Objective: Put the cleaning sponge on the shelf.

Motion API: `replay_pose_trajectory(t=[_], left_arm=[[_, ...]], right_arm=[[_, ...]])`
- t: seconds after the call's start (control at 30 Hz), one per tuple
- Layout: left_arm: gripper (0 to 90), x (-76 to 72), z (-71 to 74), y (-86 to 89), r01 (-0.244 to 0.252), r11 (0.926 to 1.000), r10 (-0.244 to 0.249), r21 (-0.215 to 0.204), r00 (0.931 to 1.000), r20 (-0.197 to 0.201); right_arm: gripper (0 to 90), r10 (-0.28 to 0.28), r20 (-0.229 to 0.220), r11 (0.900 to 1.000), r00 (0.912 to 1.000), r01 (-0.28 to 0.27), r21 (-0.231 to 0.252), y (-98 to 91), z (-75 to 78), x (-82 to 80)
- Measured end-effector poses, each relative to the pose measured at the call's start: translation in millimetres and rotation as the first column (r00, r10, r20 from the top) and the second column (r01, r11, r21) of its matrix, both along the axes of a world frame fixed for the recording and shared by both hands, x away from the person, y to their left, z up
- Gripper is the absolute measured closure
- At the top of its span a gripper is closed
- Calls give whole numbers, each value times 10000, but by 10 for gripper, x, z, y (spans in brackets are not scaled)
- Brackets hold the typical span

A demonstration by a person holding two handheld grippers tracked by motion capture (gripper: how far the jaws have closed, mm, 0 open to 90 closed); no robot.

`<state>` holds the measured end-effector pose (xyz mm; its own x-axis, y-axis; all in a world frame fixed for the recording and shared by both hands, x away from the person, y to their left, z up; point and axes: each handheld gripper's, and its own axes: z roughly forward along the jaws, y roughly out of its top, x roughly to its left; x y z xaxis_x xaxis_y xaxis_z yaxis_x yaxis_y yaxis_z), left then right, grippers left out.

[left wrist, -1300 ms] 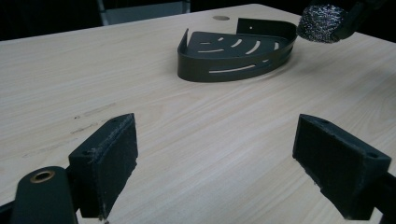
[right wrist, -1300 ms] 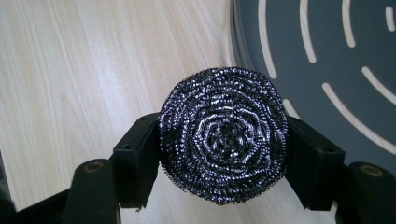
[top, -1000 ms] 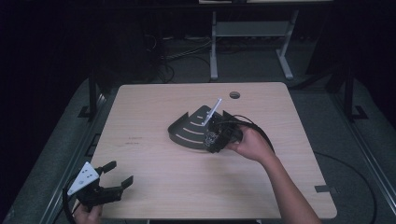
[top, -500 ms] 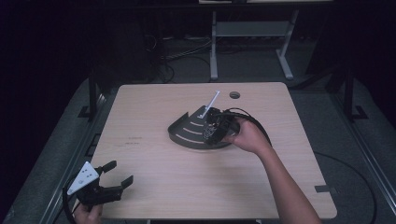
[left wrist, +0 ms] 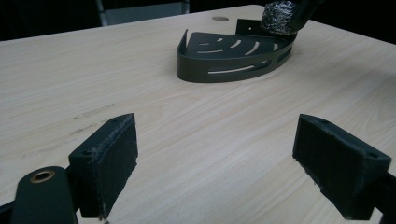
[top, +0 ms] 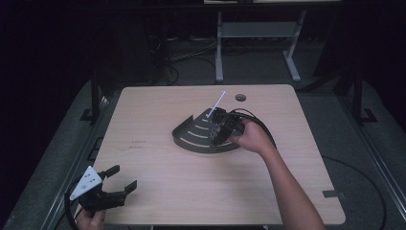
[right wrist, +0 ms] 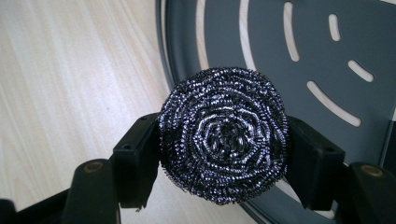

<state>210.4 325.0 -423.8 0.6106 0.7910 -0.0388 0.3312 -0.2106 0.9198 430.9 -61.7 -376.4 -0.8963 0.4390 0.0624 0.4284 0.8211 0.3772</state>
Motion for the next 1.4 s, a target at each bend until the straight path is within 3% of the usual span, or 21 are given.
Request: replay_pose_trajectory(t=[0.9, 1.4], left_arm=[[132, -5, -2, -7, 5, 10000, -5, 65, 10000, 5], [133, 2, 2, -7, 4, 10000, -4, 5, 10000, 1]], right_arm=[[329, -709, -224, 9974, 9972, 705, -178, 28, -202, 265], [328, -1130, -476, 9930, 9925, 1112, -392, 76, -402, 361]])
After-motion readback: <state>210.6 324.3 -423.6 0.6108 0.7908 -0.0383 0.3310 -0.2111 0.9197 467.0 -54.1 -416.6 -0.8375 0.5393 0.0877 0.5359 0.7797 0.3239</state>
